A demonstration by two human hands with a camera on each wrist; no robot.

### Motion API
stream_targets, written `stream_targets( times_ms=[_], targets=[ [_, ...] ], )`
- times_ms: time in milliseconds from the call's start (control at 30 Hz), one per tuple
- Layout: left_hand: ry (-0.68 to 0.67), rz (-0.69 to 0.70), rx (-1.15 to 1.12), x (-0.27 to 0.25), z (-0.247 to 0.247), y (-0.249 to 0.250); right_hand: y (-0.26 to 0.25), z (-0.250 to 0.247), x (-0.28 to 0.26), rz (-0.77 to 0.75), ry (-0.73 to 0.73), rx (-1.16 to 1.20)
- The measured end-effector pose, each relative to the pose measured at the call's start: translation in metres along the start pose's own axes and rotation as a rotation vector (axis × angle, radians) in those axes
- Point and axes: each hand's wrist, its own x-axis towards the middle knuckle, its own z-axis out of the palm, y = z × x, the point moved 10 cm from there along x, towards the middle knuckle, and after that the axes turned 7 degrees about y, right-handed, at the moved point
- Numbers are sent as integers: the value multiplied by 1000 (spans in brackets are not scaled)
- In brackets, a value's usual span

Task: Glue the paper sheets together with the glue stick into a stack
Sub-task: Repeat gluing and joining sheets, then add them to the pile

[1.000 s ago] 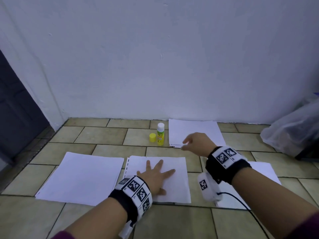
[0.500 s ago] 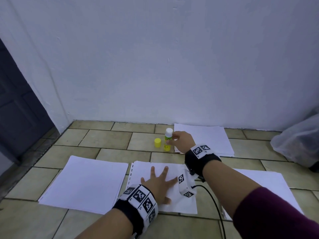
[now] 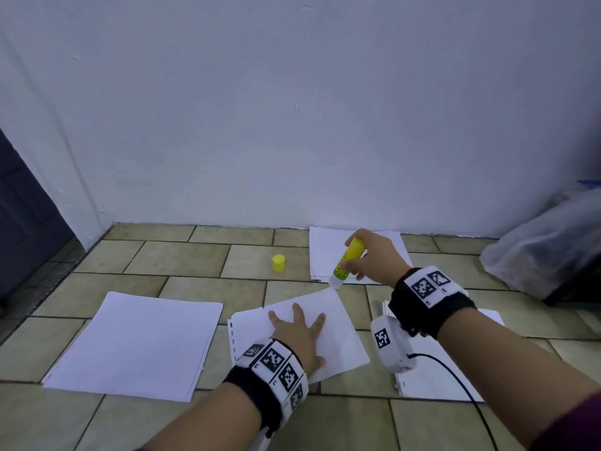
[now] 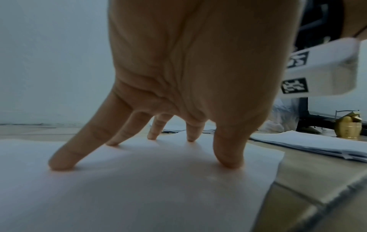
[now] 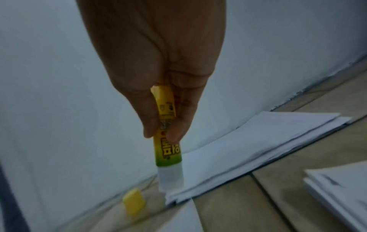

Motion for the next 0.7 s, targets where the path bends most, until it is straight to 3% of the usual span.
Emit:
stream_targets(
  times_ms=[267, 700],
  targets=[
    [18, -45, -118, 9, 15, -6, -4, 45, -18, -177, -81, -328],
    [0, -15, -29, 1, 7, -5, -3, 38, -65, -254, -231, -404]
  ],
)
